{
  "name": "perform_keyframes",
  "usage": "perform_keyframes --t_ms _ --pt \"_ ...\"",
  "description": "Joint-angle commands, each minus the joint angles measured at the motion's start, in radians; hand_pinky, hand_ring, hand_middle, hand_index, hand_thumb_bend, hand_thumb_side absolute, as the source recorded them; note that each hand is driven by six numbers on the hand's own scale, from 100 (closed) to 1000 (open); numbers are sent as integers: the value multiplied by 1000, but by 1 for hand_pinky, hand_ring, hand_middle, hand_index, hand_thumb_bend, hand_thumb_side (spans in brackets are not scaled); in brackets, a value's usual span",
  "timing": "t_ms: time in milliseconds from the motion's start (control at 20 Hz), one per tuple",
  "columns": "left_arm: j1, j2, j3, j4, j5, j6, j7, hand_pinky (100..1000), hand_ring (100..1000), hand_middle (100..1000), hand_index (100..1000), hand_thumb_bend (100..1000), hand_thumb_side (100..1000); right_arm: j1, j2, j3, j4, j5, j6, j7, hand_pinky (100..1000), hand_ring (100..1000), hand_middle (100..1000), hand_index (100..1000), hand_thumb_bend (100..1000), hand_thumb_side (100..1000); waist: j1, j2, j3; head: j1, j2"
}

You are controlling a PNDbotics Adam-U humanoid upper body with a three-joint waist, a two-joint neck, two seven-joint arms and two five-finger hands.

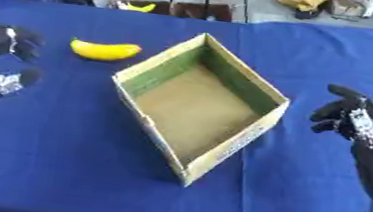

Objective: Pick up objects on the table and place them in the box.

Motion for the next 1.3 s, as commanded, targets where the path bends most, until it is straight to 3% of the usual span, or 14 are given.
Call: perform_keyframes --t_ms 50,250,600,800,1000,1300 --pt "-65 114 -15 58 -51 -29 -48 689 706 723 822 676 492 -3 -27 2 -8 2 -1 6 555 609 541 855 100 856 2 -17 -4 -2 10" --pt "-170 218 -72 162 -115 -48 -111 708 721 730 849 610 376 -4 -32 10 -7 4 -1 14 555 609 541 855 100 865 8 -17 -25 12 17" --pt "-355 378 -144 347 -229 -82 -172 713 721 727 856 596 373 -24 -27 26 -9 1 0 28 555 609 540 855 100 875 8 3 -71 39 5" --pt "-445 330 -142 454 -295 -56 -173 693 699 706 850 490 359 -32 -27 31 -10 0 0 32 555 609 540 855 100 885 12 13 -84 44 1" --pt "-506 270 -143 560 -360 -12 -152 688 692 703 850 448 376 -40 -27 37 -11 0 1 38 555 609 540 855 100 891 15 22 -98 54 -4" --pt "-558 218 -159 718 -457 -36 -92 683 689 696 847 435 381 -49 -25 42 -13 -1 1 44 555 609 539 856 100 901 20 34 -116 65 -12"
